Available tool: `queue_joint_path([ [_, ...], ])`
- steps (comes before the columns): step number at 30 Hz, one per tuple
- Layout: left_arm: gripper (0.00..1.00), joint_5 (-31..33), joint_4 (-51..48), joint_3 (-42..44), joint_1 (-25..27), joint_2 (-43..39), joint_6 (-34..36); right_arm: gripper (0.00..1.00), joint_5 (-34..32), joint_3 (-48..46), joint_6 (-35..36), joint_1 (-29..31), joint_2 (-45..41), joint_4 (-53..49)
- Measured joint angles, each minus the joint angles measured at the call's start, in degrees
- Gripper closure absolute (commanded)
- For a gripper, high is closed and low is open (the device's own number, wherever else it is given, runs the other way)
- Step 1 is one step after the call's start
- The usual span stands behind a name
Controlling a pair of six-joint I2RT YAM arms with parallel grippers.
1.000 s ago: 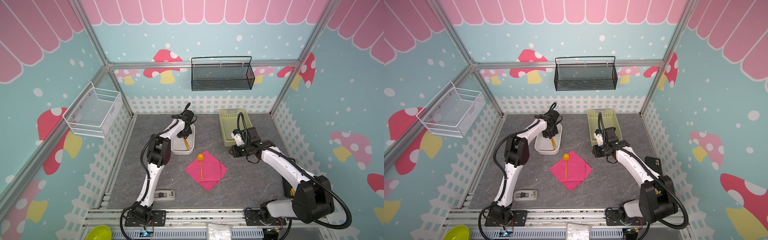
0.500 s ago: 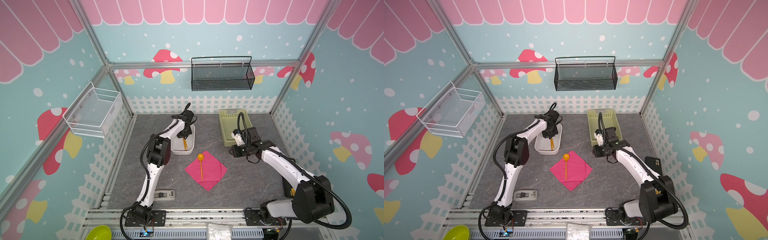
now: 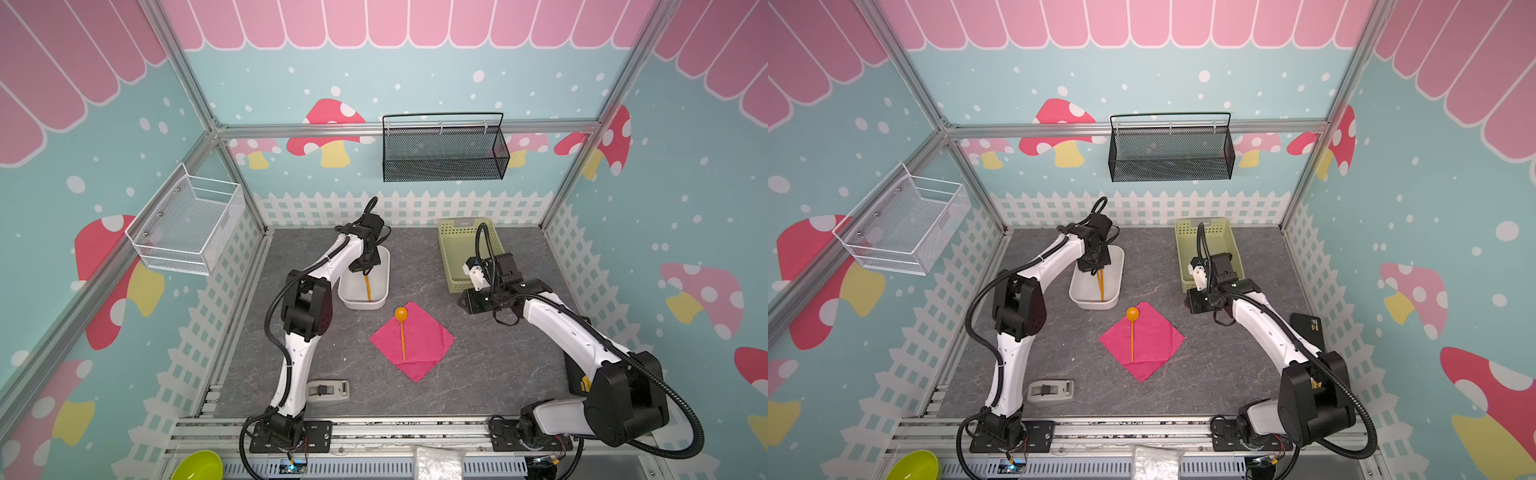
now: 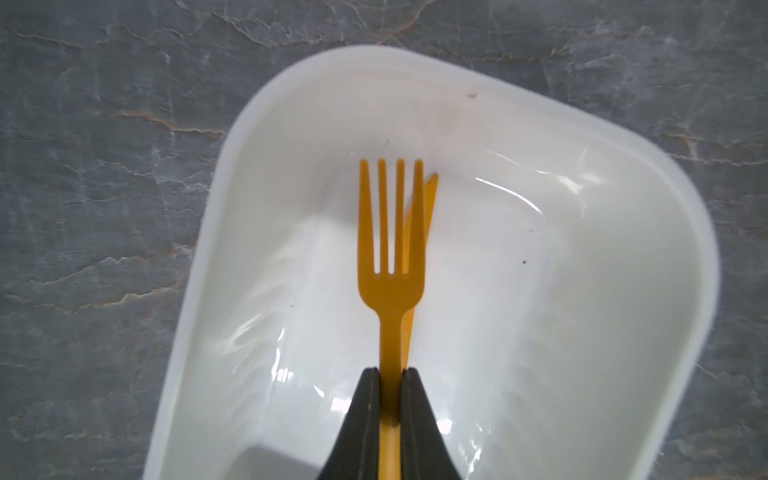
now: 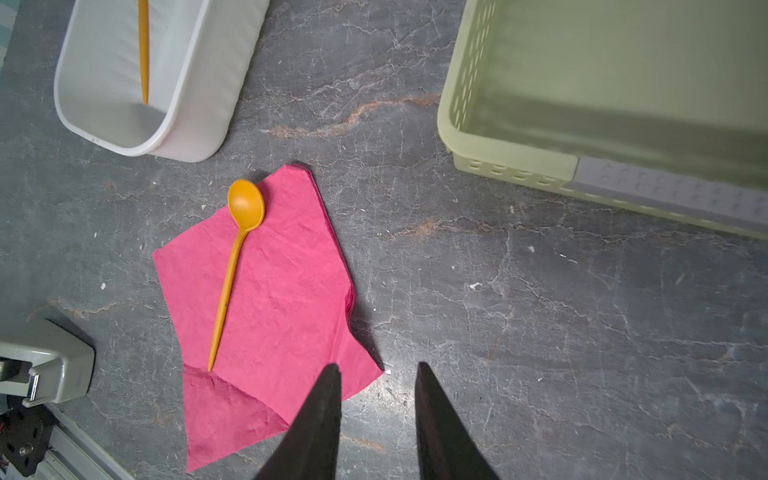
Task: Place the utensils on the paper napkin and roll it up
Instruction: 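Move the left gripper back into the white tray onto the orange fork, then grasp the orange fork with the left gripper and carry it over the napkin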
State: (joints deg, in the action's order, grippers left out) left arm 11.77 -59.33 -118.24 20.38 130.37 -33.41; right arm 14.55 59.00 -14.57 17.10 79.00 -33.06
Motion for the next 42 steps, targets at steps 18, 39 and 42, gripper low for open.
queue_joint_path([
  [18, 0.89, 0.2, -0.1, 12.6, 7.5, -15.6, 1.0, 0.67, -0.8, 0.4, 0.4, -0.9, -1.1, -0.2],
  [39, 0.89, -4.0, 5.0, 21.2, 26.1, -15.3, -8.5, 0.67, -1.6, 0.4, 0.7, -1.1, -3.8, -0.3],
  [42, 0.89, -5.2, 6.1, 21.6, 26.7, -13.4, -9.1, 0.67, -1.7, 0.4, 0.7, -1.2, -3.8, -0.3],
])
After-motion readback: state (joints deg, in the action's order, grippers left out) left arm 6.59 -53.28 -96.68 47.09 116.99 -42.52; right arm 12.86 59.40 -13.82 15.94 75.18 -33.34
